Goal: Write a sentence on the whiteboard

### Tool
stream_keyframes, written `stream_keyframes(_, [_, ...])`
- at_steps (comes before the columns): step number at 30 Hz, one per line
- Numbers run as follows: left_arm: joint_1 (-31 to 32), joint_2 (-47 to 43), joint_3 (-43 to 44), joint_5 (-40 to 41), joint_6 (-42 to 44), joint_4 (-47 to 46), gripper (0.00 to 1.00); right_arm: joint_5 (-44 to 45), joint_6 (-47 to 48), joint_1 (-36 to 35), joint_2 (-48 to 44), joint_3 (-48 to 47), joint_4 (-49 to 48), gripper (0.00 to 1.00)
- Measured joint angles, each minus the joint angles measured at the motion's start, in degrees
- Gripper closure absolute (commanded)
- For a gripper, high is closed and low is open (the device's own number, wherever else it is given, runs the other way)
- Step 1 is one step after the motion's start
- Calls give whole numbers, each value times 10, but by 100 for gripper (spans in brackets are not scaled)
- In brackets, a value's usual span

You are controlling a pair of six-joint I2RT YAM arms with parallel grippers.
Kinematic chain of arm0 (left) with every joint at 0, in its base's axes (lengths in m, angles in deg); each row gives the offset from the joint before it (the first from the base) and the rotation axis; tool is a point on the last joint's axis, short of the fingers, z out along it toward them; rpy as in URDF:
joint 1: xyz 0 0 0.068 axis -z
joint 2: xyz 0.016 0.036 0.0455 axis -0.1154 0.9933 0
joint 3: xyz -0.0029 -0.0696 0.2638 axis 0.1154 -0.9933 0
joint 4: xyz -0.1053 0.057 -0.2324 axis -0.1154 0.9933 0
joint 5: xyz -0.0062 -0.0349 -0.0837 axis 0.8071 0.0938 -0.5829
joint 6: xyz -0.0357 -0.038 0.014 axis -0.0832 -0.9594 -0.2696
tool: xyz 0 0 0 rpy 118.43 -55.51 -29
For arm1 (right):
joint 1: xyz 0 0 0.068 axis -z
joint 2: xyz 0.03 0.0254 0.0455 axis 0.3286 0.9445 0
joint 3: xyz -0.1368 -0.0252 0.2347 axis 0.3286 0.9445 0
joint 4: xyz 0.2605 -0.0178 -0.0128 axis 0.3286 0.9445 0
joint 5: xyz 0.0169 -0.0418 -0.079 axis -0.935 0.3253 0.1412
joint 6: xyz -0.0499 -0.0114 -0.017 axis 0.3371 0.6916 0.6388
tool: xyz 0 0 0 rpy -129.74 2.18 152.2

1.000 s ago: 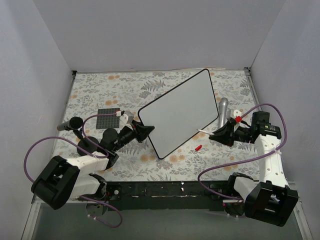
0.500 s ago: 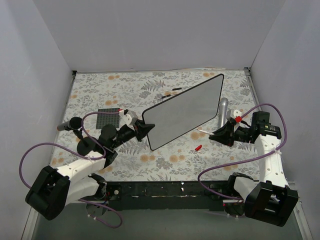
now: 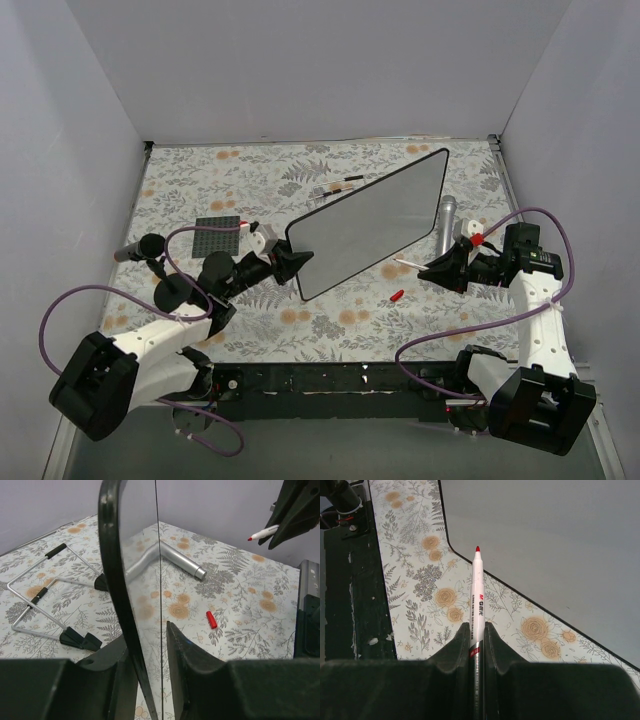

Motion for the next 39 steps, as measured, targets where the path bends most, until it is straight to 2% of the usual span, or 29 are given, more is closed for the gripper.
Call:
stream_keyframes(3, [0,12,3,0,-4,-14,67,-1,0,0,-1,0,0,99])
stream_keyframes(5, [-1,30,13,0,-7,-17,76,-1,0,0,-1,0,0,99])
stream_keyframes(6, [-1,38,18,0,-8,-17,86,-1,0,0,-1,0,0,99])
stream_keyframes(7, [-1,48,25,-1,-8,-18,92,-1,0,0,-1,0,0,99])
stream_keyframes(10, [2,65,47,0,-39,-17,100,-1,0,0,-1,0,0,99])
stream_keyframes(18, [5,70,58,-11,-15,-18,100,-1,0,0,-1,0,0,99])
stream_keyframes(31, [4,2,52,50,-118,67,100,34,3,0,-7,-24,8,99])
stream_keyframes(39, [4,-11,66,66,-133,109,100,50,-26,-10,-15,-73,1,99])
